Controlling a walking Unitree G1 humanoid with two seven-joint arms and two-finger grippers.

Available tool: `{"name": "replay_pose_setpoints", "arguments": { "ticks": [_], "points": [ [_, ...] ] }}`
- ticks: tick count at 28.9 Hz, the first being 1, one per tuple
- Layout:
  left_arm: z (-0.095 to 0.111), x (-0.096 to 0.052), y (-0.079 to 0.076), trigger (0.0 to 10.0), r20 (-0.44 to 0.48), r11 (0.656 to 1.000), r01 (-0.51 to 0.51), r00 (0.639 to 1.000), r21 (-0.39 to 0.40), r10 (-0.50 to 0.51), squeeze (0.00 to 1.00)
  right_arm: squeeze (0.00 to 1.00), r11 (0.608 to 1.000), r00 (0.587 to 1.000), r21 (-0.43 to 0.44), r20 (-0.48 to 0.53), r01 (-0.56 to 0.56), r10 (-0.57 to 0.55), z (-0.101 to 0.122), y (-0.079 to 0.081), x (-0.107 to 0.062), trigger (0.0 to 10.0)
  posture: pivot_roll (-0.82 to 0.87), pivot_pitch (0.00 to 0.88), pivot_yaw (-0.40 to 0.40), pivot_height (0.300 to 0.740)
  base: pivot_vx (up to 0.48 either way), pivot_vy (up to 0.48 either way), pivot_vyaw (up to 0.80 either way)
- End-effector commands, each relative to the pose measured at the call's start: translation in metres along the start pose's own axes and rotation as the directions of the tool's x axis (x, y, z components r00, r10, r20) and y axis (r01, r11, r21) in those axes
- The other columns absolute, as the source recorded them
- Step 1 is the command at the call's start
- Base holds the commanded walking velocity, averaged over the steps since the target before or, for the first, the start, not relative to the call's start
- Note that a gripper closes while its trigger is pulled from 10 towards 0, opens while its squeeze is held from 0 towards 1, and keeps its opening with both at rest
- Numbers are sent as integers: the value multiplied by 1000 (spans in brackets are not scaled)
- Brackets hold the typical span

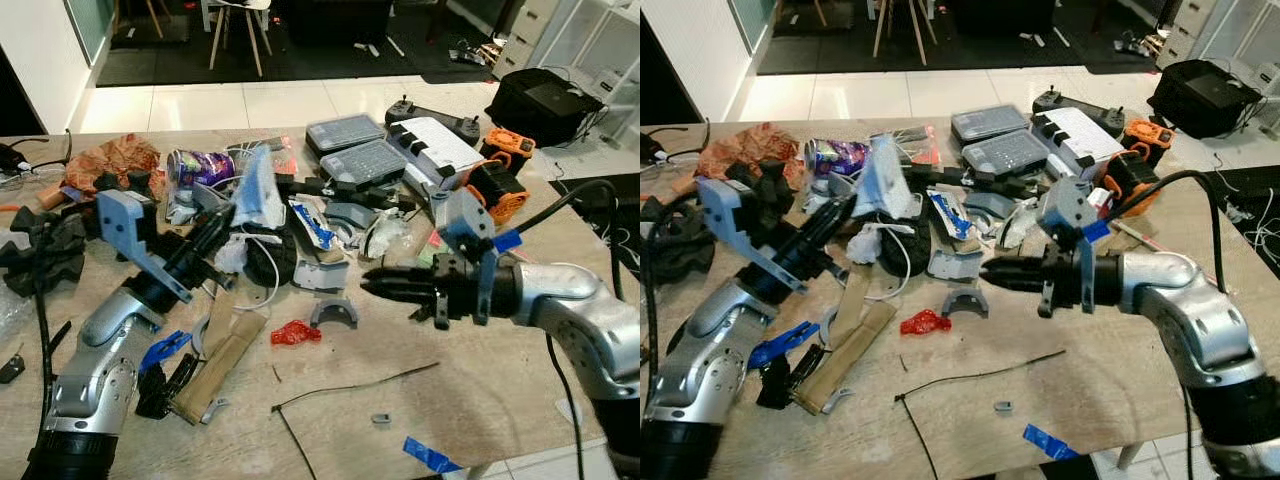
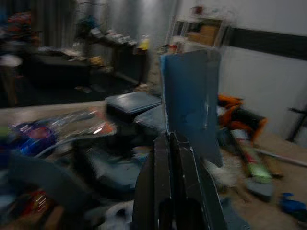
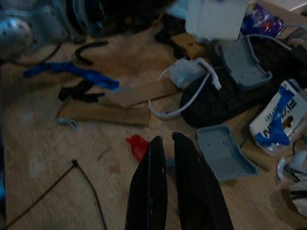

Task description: Picking trash to rubbish bin

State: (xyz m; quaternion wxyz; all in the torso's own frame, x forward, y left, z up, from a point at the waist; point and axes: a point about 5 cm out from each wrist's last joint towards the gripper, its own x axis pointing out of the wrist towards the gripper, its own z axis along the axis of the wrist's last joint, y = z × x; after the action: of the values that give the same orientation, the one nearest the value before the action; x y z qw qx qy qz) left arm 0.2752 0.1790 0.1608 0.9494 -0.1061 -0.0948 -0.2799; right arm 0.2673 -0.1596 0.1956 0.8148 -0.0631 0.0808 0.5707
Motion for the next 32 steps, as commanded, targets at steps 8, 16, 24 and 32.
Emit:
{"name": "replay_pose_setpoints", "arguments": {
  "ticks": [8,16,24,32],
  "points": [
    [-23,1,12,10000,-81,978,-192,977,83,199,0,0,997,997,16,4,77,-77,-12,-8,3,10000,-9,0,-25,740,0,0,0],
    [-25,3,14,10000,-84,968,-231,967,96,239,0,0,997,999,61,-26,39,-37,-25,-6,1,10000,-5,0,-15,740,0,0,0],
    [-25,11,14,10000,-54,945,-298,950,135,308,0,0,996,999,88,28,32,-34,-29,-9,17,10000,-4,0,-11,740,0,0,0],
    [-30,14,9,10000,-53,938,-314,944,144,324,0,0,996,1000,91,20,-1,-1,-38,-3,27,10000,-2,0,-10,740,0,0,0]
  ]
}}
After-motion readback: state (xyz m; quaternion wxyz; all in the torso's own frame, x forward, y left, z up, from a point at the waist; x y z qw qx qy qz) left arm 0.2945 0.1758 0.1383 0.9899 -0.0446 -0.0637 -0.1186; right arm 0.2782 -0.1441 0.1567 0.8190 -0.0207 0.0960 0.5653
